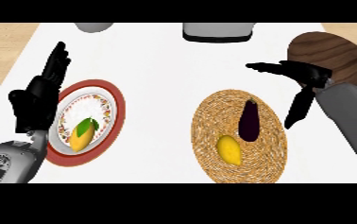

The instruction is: Pick the eggplant from the placemat and place it in the bowl

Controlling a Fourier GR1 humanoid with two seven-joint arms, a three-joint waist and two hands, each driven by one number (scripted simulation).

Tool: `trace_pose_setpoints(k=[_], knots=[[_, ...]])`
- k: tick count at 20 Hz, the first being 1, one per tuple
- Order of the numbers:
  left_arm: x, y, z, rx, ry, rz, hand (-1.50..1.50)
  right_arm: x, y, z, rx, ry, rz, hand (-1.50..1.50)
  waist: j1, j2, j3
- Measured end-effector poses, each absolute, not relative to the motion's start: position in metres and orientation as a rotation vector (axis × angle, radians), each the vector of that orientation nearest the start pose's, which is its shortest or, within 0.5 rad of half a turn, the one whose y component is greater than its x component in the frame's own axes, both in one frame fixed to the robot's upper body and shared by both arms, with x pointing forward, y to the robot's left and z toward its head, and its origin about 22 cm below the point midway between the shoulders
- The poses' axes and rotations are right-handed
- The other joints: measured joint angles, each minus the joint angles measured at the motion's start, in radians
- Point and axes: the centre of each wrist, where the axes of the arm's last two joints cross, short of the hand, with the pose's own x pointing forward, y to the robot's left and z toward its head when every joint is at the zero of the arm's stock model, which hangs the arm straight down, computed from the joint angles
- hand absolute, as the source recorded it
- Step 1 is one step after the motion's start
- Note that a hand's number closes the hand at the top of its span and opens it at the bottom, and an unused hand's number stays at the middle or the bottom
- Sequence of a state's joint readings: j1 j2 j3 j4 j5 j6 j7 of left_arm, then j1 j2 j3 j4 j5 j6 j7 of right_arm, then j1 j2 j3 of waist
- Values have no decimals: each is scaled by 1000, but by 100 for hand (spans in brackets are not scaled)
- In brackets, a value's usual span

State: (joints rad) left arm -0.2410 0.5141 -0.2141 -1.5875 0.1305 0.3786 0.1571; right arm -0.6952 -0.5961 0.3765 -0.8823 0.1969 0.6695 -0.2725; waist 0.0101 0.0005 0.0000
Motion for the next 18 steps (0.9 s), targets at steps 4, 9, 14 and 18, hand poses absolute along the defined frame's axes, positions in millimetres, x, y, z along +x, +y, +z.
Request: trace_pose_setpoints(k=[4, 9, 14, 18], knots=[[289, 267, 80, 393, -1648, -170, 0, 384, -281, 69, 40, -1110, 1414, -150, -6, 0, 0], [287, 267, 77, 390, -1647, -171, 0, 383, -274, 50, -6, -1027, 1449, -150, -4, 1, 0], [287, 266, 76, 384, -1649, -172, 0, 382, -266, 30, -21, -997, 1452, -150, -2, 1, 0], [288, 264, 76, 381, -1651, -173, 0, 381, -268, 17, -17, -985, 1448, -150, -3, 1, 0]])
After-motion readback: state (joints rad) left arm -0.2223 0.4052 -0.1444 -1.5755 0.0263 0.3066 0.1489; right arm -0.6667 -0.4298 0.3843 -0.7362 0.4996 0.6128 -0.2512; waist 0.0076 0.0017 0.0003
